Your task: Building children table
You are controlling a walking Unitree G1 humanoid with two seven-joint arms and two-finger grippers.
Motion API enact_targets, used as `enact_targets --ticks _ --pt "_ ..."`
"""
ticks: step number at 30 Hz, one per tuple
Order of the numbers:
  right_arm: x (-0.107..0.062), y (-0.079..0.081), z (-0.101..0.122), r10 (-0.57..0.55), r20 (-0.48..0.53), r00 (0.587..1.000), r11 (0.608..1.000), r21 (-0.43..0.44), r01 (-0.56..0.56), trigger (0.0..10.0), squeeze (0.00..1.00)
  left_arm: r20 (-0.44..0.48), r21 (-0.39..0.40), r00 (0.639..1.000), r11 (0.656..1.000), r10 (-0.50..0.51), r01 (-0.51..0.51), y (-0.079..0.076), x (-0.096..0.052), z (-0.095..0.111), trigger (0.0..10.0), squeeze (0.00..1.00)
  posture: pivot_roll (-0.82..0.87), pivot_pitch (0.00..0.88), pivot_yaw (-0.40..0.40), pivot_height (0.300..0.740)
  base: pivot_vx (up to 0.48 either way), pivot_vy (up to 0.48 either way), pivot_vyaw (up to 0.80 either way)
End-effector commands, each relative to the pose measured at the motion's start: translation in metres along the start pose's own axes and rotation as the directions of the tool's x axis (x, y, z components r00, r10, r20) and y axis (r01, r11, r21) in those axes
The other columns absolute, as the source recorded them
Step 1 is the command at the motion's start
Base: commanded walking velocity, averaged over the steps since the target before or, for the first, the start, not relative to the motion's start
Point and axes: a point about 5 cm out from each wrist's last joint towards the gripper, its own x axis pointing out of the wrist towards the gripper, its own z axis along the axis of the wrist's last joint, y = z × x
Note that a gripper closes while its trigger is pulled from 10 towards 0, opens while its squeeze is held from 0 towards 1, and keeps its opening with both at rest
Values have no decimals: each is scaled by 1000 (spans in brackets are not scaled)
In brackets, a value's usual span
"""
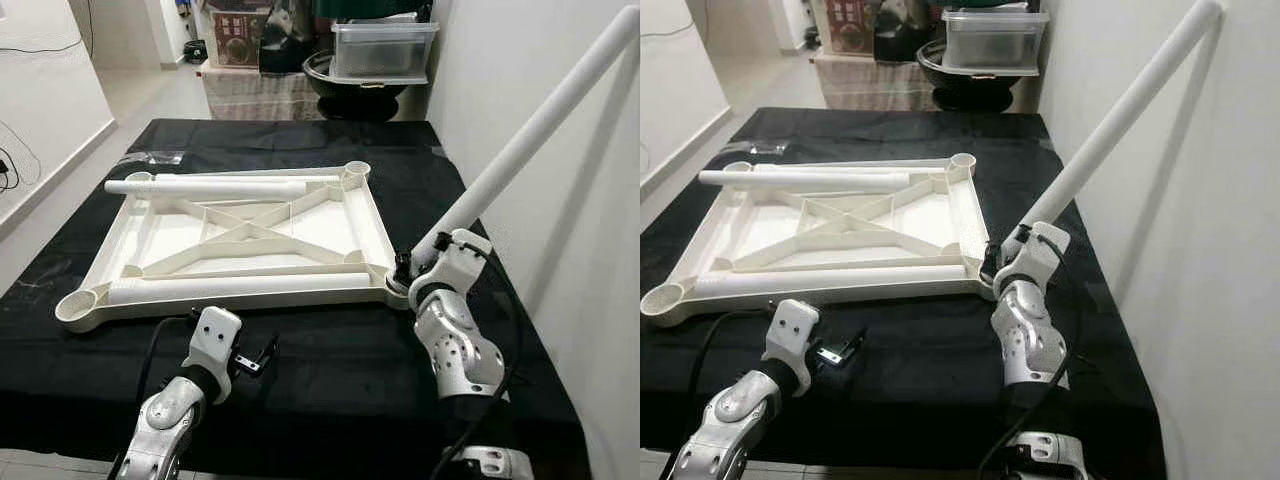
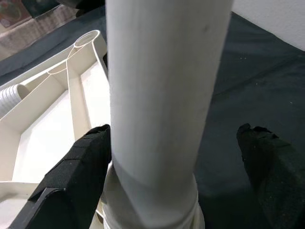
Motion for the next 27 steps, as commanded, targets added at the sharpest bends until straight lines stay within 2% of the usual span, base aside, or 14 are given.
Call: enact_targets --ticks 1,7,19,27 --pt "4 -1 5 5 12 1000 1000 30 -5 10000 0 -23 10 1000 1000 1 0 1 -2 -6 10000 0 5 0 -42 740 0 0 0" --pt "6 -1 11 15 32 999 1000 13 -15 10000 0 -24 10 1000 1000 0 0 1 -2 -6 10000 0 5 0 -42 740 0 0 0" --pt "23 2 33 68 60 996 998 -6 -68 10000 0 -24 14 1000 1000 -9 9 -1 0 -7 10000 0 11 0 -45 740 0 0 0" --pt "23 2 33 68 60 996 998 -6 -68 10000 0 -24 14 1000 1000 -9 9 -1 0 -7 10000 0 11 0 -45 740 0 0 0"
